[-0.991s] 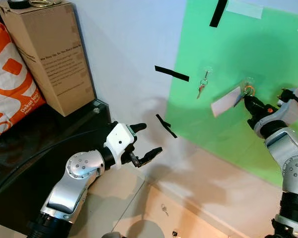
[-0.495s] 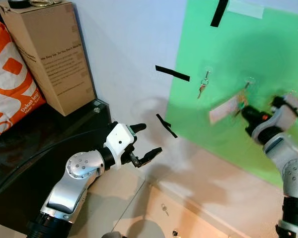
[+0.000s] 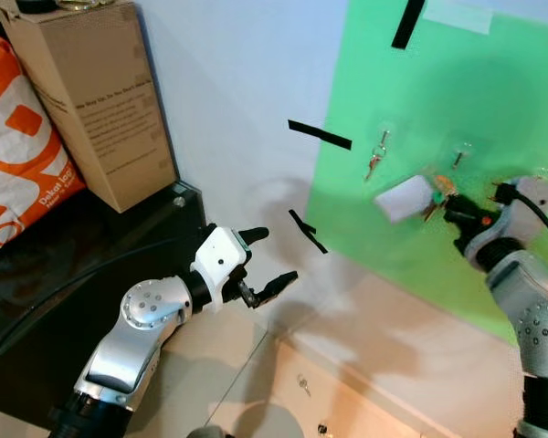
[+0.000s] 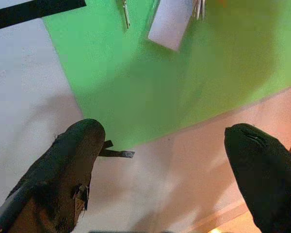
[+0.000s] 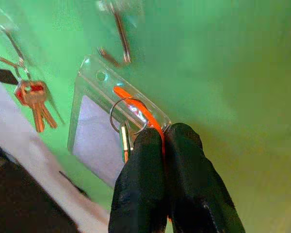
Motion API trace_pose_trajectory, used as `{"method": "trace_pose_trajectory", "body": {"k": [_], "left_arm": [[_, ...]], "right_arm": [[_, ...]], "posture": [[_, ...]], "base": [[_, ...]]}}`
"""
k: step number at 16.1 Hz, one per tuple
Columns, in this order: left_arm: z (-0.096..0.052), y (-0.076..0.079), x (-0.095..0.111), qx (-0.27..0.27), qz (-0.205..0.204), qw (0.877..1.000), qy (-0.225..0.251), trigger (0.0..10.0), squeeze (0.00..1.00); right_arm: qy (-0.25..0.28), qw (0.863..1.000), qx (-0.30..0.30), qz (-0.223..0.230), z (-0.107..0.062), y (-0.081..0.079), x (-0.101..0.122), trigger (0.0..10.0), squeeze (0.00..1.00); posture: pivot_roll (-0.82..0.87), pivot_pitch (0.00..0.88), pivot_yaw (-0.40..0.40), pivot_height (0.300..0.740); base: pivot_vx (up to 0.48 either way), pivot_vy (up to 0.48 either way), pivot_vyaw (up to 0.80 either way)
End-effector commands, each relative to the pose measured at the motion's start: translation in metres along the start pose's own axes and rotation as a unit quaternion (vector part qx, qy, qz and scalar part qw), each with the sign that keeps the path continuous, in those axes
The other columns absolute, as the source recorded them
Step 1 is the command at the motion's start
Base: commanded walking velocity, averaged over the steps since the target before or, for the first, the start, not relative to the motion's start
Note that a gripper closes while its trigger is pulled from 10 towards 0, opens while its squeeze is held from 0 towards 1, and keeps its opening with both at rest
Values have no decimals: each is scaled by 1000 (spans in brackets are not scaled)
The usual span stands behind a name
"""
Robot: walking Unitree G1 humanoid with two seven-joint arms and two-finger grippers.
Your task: Hang keys on a hook
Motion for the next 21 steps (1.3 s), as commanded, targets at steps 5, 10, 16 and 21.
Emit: {"method": "trace_pose_trajectory", "body": {"k": [5, 10, 16, 21], "left_arm": [[1, 4, 5, -12, 12, 1000, 8, 10000, 290], [1, 6, 4, -13, 11, 1000, 8, 10000, 290], [1, 6, 4, -14, 10, 1000, 7, 10000, 286], [0, 7, 4, -13, 10, 1000, 6, 10000, 286]], "right_arm": [[44, 998, 47, -29, -7, -10, 19, 10000, 0], [46, 996, 57, 57, -6, -8, 23, 10000, 0], [10, 983, 41, 180, 2, -3, 18, 10000, 0], [13, 968, 1, 249, 3, 12, 20, 10000, 0]], "posture": [[28, 0, -27, 740], [28, 0, -31, 740], [27, 0, -32, 740], [28, 0, -34, 740]], "base": [[0, 0, 0], [0, 0, 0], [0, 0, 0], [0, 0, 0]]}}
Point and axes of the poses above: a point about 5 cm out from each wrist's last joint towards the gripper, its own z axis pointing out of the wrist towards the gripper, its own x axis along the axis of the wrist's last joint, y = z × x, the point moved 1 cm from there along z, pointing out of the wrist towards the gripper, and after that the axes turned 3 degrees about -z, right-handed, at the moved point
